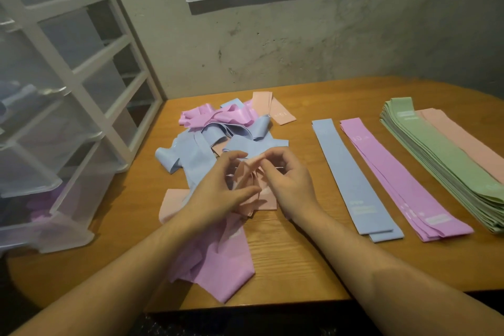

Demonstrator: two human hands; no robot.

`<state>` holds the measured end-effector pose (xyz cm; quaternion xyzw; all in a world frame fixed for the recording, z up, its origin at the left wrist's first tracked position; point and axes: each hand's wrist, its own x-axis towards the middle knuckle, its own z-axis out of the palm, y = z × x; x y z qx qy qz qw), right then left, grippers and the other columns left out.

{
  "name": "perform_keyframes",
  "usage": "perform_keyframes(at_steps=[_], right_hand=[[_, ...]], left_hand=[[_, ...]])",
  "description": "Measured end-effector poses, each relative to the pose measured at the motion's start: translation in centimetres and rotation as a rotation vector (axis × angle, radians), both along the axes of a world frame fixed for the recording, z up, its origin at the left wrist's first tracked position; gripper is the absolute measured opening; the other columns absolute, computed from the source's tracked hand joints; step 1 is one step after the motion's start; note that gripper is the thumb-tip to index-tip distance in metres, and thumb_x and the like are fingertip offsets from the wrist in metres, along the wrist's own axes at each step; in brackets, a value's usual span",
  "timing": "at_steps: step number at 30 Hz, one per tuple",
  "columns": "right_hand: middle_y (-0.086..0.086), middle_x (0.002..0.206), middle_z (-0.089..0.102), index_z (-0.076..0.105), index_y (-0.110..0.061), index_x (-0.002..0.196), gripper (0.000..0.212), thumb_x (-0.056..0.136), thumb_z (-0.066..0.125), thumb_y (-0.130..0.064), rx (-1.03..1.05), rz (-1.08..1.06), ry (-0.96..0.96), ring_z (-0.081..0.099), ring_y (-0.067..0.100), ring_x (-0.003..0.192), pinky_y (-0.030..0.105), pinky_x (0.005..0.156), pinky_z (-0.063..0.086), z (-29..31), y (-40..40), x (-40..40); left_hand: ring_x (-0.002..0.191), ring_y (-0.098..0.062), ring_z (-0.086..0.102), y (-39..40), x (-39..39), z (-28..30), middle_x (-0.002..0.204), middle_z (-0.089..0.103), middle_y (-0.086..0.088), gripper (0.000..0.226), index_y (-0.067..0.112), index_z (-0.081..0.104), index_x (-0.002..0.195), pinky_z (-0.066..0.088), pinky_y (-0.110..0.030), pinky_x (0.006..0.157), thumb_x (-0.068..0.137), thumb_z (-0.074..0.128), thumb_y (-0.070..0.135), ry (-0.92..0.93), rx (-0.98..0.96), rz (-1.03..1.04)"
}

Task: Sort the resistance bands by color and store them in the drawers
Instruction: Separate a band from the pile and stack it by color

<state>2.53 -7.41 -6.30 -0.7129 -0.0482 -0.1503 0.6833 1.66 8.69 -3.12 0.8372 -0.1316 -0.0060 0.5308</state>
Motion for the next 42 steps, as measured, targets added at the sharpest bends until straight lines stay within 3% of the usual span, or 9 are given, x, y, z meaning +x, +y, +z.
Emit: perform_keyframes(at_steps=[4,8,13,17,22,28,31,36,42], right_hand=[[0.008,0.095,0.072,0.061,-0.024,0.098,0.014,0.099,0.06,-0.009,0.161,-0.063,0.029,0.07,0.028,0.092,0.045,0.081,0.057,0.2,-0.3,0.2],[-0.004,0.092,0.072,0.058,-0.019,0.105,0.011,0.103,0.053,-0.01,0.235,-0.093,0.059,0.071,0.015,0.092,0.033,0.082,0.06,0.7,-0.6,0.1],[-0.018,0.087,0.069,0.052,-0.016,0.116,0.013,0.107,0.043,-0.012,0.252,-0.047,0.105,0.071,0.01,0.09,0.035,0.076,0.063,2.8,-0.6,0.0],[-0.006,0.096,0.064,0.053,-0.022,0.108,0.015,0.107,0.04,-0.014,0.295,-0.023,0.128,0.065,0.009,0.089,0.04,0.079,0.059,4.9,-0.2,0.1],[-0.002,0.1,0.063,0.054,-0.021,0.106,0.015,0.106,0.042,-0.014,0.384,-0.079,0.141,0.06,0.012,0.092,0.029,0.074,0.049,6.3,0.2,0.5],[-0.003,0.102,0.06,0.056,-0.024,0.11,0.017,0.106,0.04,-0.02,0.345,-0.109,0.18,0.056,0.013,0.093,0.032,0.076,0.046,7.3,-0.2,0.3],[-0.002,0.102,0.059,0.057,-0.027,0.104,0.017,0.105,0.042,-0.02,0.326,-0.112,0.169,0.055,0.013,0.09,0.028,0.071,0.045,7.6,-0.4,0.1],[-0.006,0.098,0.061,0.053,-0.031,0.098,0.019,0.102,0.04,-0.017,0.32,-0.154,0.197,0.057,0.017,0.088,0.033,0.071,0.045,8.4,-1.7,-0.3],[0.003,0.098,0.06,0.047,-0.022,0.11,0.012,0.1,0.049,-0.016,0.241,-0.105,0.269,0.056,0.014,0.076,0.027,0.057,0.042,8.8,-2.8,-1.5]], left_hand=[[0.104,0.006,0.057,1.2,0.2,0.1,0.113,0.06,0.019,0.047,0.041,0.053,0.122,0.045,-0.016,0.084,0.084,0.078,0.033,-0.088,0.217,0.064],[0.082,0.001,0.054,2.3,0.3,0.0,0.095,0.057,0.017,0.03,0.039,0.061,0.112,0.04,-0.023,0.067,0.086,0.068,0.053,-0.189,0.403,0.07],[0.095,-0.004,0.056,3.6,0.8,-0.4,0.13,0.046,0.018,0.033,0.033,0.069,0.11,0.051,-0.032,0.078,0.09,0.061,0.058,-0.294,0.585,0.033],[0.108,0.001,0.051,4.3,0.8,-0.2,0.145,0.037,0.019,0.033,0.036,0.072,0.111,0.05,-0.032,0.083,0.094,0.056,0.059,-0.327,0.548,0.002],[0.122,0.017,0.032,4.5,0.2,0.9,0.146,0.03,0.028,0.033,0.038,0.077,0.107,0.041,-0.02,0.094,0.093,0.055,0.058,-0.36,0.485,-0.039],[0.143,-0.014,0.025,5.4,0.1,0.6,0.149,0.045,0.014,0.054,0.046,0.077,0.101,0.027,-0.051,0.11,0.086,0.034,0.075,-0.399,0.682,0.086],[0.146,-0.011,0.024,4.8,-0.4,1.1,0.151,0.038,0.023,0.041,0.047,0.076,0.104,0.023,-0.046,0.112,0.092,0.042,0.068,-0.438,0.568,0.092],[0.121,0.023,0.038,3.6,-1.4,3.1,0.133,0.045,0.034,0.02,0.037,0.075,0.1,0.038,-0.013,0.095,0.1,0.056,0.032,-0.258,0.202,0.025],[0.081,-0.004,0.064,2.7,-2.1,5.2,0.094,0.073,0.003,0.038,0.015,0.075,0.101,0.052,-0.026,0.07,0.102,0.05,0.044,-0.053,-0.089,0.149]])
